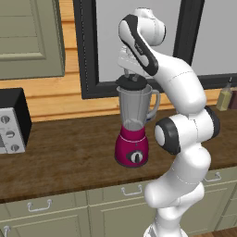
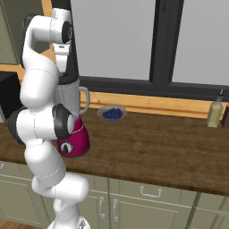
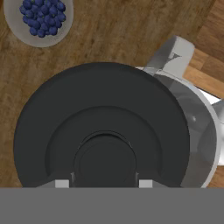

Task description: Close the lid blender by securely placing the lid on top.

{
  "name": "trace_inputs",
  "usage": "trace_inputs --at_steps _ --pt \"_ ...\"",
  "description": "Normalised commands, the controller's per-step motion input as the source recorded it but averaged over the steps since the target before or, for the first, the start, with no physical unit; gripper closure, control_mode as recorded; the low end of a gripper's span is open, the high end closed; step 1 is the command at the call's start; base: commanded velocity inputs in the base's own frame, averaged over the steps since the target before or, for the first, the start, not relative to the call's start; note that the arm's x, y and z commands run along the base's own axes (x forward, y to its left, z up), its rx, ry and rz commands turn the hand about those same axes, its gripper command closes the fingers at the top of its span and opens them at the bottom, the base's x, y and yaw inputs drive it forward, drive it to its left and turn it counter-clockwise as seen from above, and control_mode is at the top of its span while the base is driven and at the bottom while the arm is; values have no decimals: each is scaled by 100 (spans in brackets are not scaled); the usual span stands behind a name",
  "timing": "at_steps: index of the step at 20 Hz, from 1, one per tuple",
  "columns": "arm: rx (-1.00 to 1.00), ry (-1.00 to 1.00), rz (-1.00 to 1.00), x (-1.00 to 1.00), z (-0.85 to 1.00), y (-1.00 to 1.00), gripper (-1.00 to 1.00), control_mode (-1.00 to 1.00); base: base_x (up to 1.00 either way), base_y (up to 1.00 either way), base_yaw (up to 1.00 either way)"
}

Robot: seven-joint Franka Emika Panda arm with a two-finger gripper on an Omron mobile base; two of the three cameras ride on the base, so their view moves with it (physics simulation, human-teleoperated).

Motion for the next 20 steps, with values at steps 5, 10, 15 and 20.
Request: trace_inputs --at_steps 5,10,15,20 --pt "0 0 3 -25 0 6 100 -100 0 0 0" --pt "0 0 2 -42 0 -2 100 -100 0 0 0" --pt "-5 -4 0 -3 0 -21 100 -100 0 0 0" --pt "-12 -19 0 2 0 -13 100 -100 0 0 0"
